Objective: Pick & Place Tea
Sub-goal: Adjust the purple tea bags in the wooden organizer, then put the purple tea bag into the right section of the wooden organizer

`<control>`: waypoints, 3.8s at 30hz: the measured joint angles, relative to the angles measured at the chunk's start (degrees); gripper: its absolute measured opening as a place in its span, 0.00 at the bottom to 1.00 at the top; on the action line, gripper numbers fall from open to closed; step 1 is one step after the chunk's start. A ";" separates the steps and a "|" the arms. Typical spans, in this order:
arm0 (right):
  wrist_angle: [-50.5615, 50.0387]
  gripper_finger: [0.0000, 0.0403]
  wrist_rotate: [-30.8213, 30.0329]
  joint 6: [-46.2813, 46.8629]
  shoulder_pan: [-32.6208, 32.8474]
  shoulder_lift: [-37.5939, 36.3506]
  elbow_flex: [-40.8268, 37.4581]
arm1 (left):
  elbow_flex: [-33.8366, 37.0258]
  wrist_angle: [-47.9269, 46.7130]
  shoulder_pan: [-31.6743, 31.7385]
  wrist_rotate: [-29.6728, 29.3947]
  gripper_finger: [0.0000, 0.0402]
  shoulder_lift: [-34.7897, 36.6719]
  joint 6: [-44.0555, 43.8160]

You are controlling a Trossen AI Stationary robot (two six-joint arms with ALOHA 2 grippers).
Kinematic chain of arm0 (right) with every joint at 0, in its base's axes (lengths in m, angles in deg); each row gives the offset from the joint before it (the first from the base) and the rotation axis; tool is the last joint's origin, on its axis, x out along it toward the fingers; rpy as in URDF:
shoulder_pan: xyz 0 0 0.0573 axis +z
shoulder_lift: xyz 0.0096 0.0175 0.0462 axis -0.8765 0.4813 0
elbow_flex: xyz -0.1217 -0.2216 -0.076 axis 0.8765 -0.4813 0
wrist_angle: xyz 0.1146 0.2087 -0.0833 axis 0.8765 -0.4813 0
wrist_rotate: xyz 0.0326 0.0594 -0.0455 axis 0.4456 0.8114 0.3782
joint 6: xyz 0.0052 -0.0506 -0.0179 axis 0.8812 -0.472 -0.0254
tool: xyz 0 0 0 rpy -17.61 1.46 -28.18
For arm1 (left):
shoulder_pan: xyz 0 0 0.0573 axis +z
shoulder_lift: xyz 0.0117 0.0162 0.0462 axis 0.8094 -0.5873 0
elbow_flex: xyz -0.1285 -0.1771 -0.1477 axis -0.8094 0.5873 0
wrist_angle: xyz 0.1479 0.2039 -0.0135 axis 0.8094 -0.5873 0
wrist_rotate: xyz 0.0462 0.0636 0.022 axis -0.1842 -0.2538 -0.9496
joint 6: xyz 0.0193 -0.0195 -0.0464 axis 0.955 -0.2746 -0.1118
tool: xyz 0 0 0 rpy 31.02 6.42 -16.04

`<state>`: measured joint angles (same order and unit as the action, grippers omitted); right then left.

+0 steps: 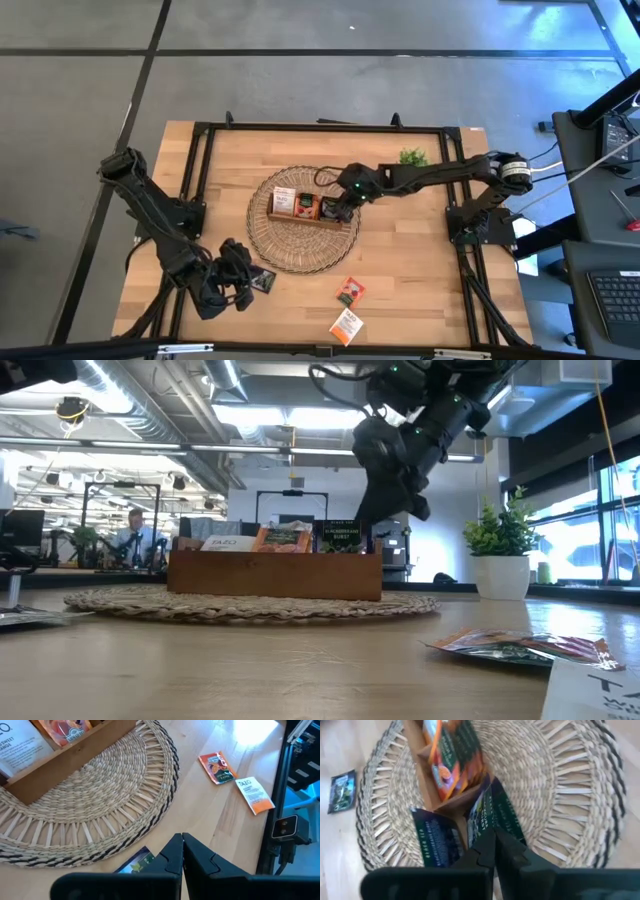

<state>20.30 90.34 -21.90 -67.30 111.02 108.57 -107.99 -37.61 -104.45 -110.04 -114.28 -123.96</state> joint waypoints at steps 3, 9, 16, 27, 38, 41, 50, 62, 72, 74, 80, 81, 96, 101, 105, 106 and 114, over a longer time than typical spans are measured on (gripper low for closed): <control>-0.96 0.06 -0.02 -0.02 -0.03 0.00 -0.13 | 0.00 0.01 0.00 0.02 0.00 0.00 0.03; 0.66 0.12 0.04 -1.71 0.00 0.00 -0.14 | 0.00 0.00 0.00 0.03 0.00 0.00 0.09; 2.02 0.23 4.39 -7.42 1.15 -1.64 2.74 | 0.00 0.02 0.00 0.04 0.00 0.00 0.09; 0.76 0.25 -1.12 -9.04 9.84 2.41 4.58 | 0.00 -0.15 0.02 -3.26 0.00 0.00 0.09; -1.51 0.25 -12.91 -7.72 9.03 5.57 4.58 | 0.00 -0.15 0.28 -2.97 0.00 0.00 0.09; -1.63 0.25 -13.62 -7.60 8.39 5.48 4.58 | 0.00 -0.15 0.28 -2.80 0.00 0.00 0.09; -2.50 0.25 -1.31 -7.60 10.83 5.38 10.71 | 0.00 0.39 0.29 3.63 0.00 -0.94 4.12; 7.02 0.25 5.31 -3.35 18.37 5.91 11.20 | 5.05 7.26 2.44 17.58 0.00 -13.38 -17.86; 7.69 0.25 5.10 1.12 20.93 8.59 11.20 | 4.83 16.03 3.43 20.16 0.00 -20.75 -19.23; 8.70 0.25 5.09 3.62 21.47 10.27 11.20 | 4.76 18.44 3.73 20.46 0.00 -21.57 -18.37; 14.86 0.25 5.46 12.19 23.80 16.87 11.20 | 5.07 26.52 3.94 19.03 0.00 -22.18 -13.24; 15.86 0.25 5.80 14.30 24.20 18.06 11.20 | 5.07 27.75 4.01 18.81 0.00 -22.19 -13.16; 40.05 0.25 6.87 25.64 28.77 26.60 11.16 | 5.03 26.66 5.07 16.75 0.00 -20.16 -17.09; 45.88 0.25 4.56 23.77 29.35 26.56 11.18 | 5.03 16.41 4.19 16.79 0.00 -18.43 -23.11; 45.13 0.25 0.45 27.11 29.38 26.56 11.18 | 5.03 15.26 3.85 18.42 0.00 -18.88 -25.95; 44.85 0.25 0.00 26.94 29.38 26.56 11.18 | 5.03 15.22 3.89 18.45 0.00 -19.24 -26.32; 41.57 0.25 -0.94 28.77 29.36 26.58 11.20 | 4.97 17.17 4.81 18.15 0.00 -20.07 -27.99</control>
<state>61.87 89.40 6.88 -37.94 137.59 119.77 -103.03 -20.44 -99.64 -91.89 -134.35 -151.95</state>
